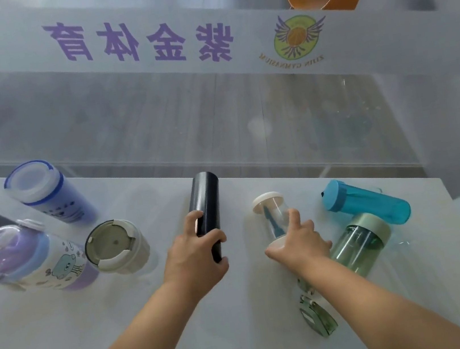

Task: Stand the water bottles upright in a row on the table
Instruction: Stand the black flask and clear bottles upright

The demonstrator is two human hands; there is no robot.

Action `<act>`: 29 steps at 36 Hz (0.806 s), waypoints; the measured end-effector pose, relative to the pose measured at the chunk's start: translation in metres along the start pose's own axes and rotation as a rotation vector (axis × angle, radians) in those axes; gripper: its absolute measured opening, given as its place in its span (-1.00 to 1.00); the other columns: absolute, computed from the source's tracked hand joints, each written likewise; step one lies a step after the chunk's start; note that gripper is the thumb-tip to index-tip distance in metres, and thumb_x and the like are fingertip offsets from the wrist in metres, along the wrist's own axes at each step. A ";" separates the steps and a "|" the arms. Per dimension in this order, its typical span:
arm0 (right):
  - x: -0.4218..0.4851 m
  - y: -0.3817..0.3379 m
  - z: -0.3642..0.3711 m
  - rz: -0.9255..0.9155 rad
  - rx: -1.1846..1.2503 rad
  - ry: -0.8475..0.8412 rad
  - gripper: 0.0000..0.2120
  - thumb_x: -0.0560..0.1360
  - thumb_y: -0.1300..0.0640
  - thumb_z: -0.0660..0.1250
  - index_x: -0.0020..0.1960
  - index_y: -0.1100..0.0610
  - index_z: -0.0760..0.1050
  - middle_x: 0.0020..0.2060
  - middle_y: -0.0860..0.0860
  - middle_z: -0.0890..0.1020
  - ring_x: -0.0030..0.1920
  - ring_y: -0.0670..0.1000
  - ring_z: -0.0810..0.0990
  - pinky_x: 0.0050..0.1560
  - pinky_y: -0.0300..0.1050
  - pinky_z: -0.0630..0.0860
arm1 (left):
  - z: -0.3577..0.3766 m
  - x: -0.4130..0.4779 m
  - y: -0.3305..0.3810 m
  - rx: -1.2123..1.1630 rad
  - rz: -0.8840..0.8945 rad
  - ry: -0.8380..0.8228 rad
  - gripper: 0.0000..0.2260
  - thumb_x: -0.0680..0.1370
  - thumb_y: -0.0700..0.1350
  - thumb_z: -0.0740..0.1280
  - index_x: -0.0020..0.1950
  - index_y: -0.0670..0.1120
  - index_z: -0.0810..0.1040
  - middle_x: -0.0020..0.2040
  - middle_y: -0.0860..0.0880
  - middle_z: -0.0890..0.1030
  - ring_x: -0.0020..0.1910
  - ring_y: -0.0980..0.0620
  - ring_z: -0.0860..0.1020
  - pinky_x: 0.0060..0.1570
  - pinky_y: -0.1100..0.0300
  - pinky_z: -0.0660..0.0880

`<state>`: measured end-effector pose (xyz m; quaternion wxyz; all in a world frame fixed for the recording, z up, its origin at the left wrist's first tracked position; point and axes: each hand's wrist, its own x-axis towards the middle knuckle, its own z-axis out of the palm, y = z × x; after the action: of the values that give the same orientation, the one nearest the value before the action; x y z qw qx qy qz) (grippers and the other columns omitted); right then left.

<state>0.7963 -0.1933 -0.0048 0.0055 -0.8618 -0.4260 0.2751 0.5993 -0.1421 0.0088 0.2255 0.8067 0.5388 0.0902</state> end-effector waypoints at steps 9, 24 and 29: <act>-0.007 0.000 -0.038 -0.132 -0.304 0.042 -0.34 0.31 -0.18 0.37 0.30 -0.02 0.20 0.14 0.08 0.44 0.14 0.15 0.48 0.12 0.10 0.43 | -0.043 0.017 0.018 -0.036 -0.005 0.101 -0.62 0.31 -0.10 0.40 0.11 0.02 0.48 0.21 0.10 0.44 -0.14 -0.15 0.55 -0.18 0.16 0.40; -0.014 -0.044 -0.081 -0.310 -0.531 -0.089 -0.44 0.30 -0.16 0.40 0.24 0.00 0.41 0.10 0.08 0.48 0.10 0.13 0.45 0.03 0.02 0.49 | -0.102 0.037 0.034 0.050 0.041 0.030 -0.57 0.34 0.13 0.36 0.14 0.11 0.32 0.09 0.03 0.50 -0.09 -0.13 0.54 -0.12 0.09 0.49; -0.009 -0.057 -0.078 -0.294 -0.676 -0.144 -0.50 0.30 -0.15 0.38 0.18 0.02 0.45 0.04 0.08 0.50 0.04 0.14 0.45 0.03 0.08 0.38 | -0.105 0.039 0.033 0.097 0.068 -0.022 -0.55 0.36 0.16 0.34 0.20 0.11 0.35 0.10 0.04 0.49 -0.05 -0.08 0.52 -0.10 0.13 0.47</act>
<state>0.7876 -0.1458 0.0793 -0.2698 -0.7230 -0.6114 0.1750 0.6020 -0.0894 0.1128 0.1891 0.8354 0.5123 0.0627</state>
